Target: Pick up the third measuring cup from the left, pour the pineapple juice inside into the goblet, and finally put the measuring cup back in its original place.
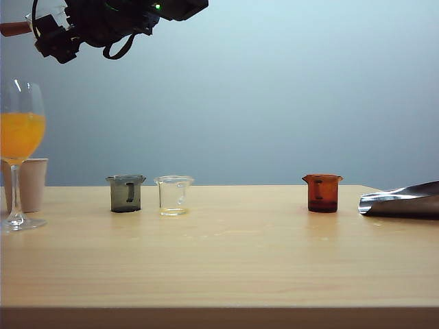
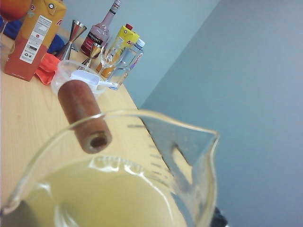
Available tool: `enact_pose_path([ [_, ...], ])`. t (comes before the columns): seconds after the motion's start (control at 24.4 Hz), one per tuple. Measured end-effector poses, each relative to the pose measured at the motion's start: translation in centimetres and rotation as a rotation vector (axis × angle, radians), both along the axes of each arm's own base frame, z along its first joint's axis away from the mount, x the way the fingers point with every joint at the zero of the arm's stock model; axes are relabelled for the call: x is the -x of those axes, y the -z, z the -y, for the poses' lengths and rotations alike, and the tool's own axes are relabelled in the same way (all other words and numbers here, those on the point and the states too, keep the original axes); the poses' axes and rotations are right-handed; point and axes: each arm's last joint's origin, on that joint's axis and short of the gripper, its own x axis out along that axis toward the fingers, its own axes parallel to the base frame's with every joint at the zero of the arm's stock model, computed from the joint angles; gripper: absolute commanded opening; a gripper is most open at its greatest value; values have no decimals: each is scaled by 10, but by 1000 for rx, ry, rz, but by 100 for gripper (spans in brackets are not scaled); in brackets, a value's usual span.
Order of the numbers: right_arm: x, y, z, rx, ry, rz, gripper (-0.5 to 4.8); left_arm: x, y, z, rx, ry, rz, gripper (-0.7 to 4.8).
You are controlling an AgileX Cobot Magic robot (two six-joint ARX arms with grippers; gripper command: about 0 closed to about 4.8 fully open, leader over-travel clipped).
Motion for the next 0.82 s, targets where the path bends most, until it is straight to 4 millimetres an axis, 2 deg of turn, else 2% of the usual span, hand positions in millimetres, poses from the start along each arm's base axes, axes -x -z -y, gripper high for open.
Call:
enact_pose_path([
  [0.2, 6, -5, -5, 7, -26, 106, 106, 0, 0, 0, 0, 0, 0, -3],
  [0.82, 7, -8, -5, 20, -77, 215, 105, 0, 0, 0, 0, 0, 0, -3],
])
